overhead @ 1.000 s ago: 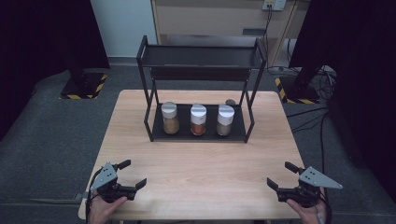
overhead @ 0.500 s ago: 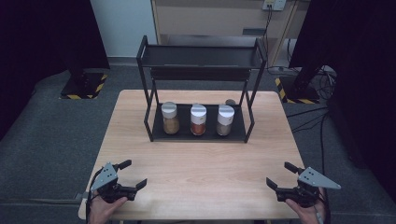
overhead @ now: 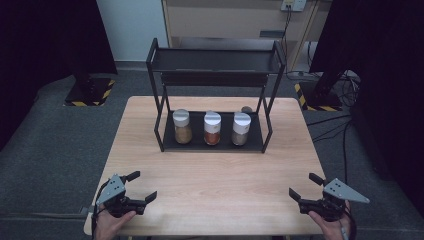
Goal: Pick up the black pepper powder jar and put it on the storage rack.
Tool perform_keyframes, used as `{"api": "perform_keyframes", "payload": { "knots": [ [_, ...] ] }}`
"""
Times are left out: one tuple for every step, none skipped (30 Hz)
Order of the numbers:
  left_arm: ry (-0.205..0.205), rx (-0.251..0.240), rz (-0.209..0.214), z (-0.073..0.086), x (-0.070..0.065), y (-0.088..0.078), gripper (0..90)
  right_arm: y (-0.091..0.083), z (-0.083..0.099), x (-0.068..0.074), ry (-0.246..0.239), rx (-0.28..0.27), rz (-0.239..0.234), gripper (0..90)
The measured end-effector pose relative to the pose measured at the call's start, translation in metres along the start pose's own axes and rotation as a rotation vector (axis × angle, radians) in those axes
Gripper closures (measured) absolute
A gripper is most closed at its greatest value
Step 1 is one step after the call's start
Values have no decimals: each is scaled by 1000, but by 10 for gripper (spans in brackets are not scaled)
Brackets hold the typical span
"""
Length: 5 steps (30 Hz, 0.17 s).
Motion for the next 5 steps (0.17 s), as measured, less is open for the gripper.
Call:
{"api": "perform_keyframes", "payload": {
  "knots": [
    [0, 0, 0, 0, 0, 0, 20, 0, 0, 0, -1, 1, -2, 66],
    [1, 0, 0, 0, 0, 0, 20, 0, 0, 0, -2, 1, -2, 66],
    [1, 0, 0, 0, 0, 0, 20, 1, 0, 0, -4, 2, -2, 66],
    [0, 0, 0, 0, 0, 0, 20, 1, 0, 0, -3, 2, -1, 66],
    [0, 0, 0, 0, 0, 0, 20, 1, 0, 0, -3, 3, 0, 66]
  ]
}}
Point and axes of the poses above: each handheld gripper's, and its own axes: y roughly forward along the jaws, z roughly out of its underside, x roughly to its left, the point moved 5 cm from there along y, roughly forward along the jaws, and after that the axes turned 12 degrees about -x, right-handed, at the moved point
